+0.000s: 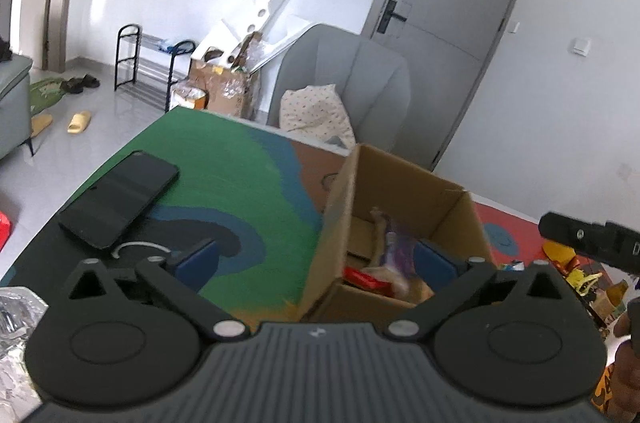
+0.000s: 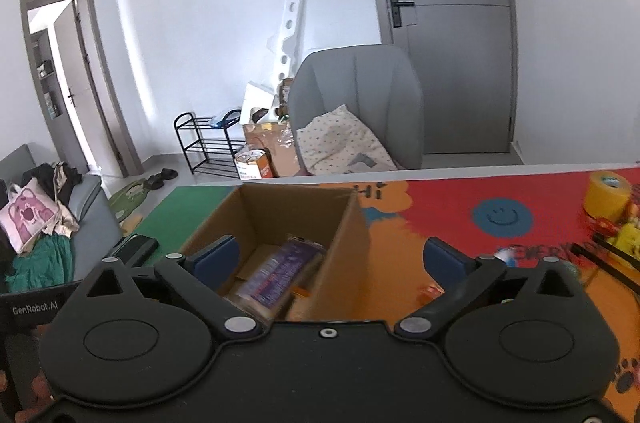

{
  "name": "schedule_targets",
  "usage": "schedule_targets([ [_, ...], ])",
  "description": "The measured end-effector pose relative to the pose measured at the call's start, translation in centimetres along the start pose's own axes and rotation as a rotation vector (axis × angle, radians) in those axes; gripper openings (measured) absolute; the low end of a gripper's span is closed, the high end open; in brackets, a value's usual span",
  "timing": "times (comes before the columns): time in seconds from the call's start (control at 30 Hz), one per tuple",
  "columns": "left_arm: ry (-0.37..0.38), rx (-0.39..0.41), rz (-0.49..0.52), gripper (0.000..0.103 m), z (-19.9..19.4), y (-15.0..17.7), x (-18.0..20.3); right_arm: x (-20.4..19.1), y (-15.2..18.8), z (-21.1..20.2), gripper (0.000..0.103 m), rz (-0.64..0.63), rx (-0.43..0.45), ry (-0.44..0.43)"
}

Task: Organize snacks
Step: 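Move both tools back toward the snack pile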

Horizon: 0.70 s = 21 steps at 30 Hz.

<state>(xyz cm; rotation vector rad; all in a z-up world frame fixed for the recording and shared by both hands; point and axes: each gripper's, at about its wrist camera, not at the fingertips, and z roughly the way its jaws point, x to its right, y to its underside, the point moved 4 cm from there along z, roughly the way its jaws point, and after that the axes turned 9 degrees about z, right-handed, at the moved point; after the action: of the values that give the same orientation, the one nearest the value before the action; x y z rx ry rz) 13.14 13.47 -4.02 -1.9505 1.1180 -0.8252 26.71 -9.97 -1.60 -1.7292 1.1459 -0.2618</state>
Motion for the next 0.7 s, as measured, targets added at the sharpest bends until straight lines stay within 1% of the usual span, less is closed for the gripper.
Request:
schedule_targets([
  [0.17, 0.023, 0.018, 0.037, 0.103, -0.6, 0.1, 2.2, 2.2, 0.6, -1.3, 0.103, 0.033, 0.005, 0.018],
  [0.33, 0.051, 0.023, 0.061, 0.103, -0.9, 0.3, 4.3, 4.7, 1.0, -2.7, 0.103, 0.075, 0.034, 0.051],
  [0.37, 0.061, 0.024, 0.066, 0.103, -1.0, 0.3, 4.7, 5.2, 1.1, -3.1, 0.103, 0.079, 0.041, 0.062],
  [0.43, 0.106, 0.035, 0.072, 0.103, -0.5, 0.2, 5.6, 6.4, 1.5, -3.6, 0.103, 0.083, 0.049, 0.080],
  [0.5, 0.110, 0.001, 0.056, 0.103, 0.3, 0.1, 6.6, 8.0, 1.9, -3.8, 0.103, 0.114, 0.027, 0.117],
  [0.53, 0.146, -0.001, 0.067, 0.103, 0.5, 0.1, 7.5, 8.6, 2.0, -3.9, 0.103, 0.128, 0.024, 0.125],
  [0.57, 0.166, 0.009, 0.084, 0.103, 0.4, 0.0, 8.2, 9.3, 2.1, -4.3, 0.103, 0.144, 0.030, 0.134],
  [0.63, 0.168, 0.010, 0.128, 0.103, 0.5, 0.0, 9.7, 10.2, 2.4, -4.8, 0.103, 0.167, 0.038, 0.156],
  [0.7, 0.197, -0.015, 0.153, 0.103, 0.9, 0.2, 10.7, 11.1, 2.7, -5.3, 0.103, 0.186, 0.041, 0.181],
])
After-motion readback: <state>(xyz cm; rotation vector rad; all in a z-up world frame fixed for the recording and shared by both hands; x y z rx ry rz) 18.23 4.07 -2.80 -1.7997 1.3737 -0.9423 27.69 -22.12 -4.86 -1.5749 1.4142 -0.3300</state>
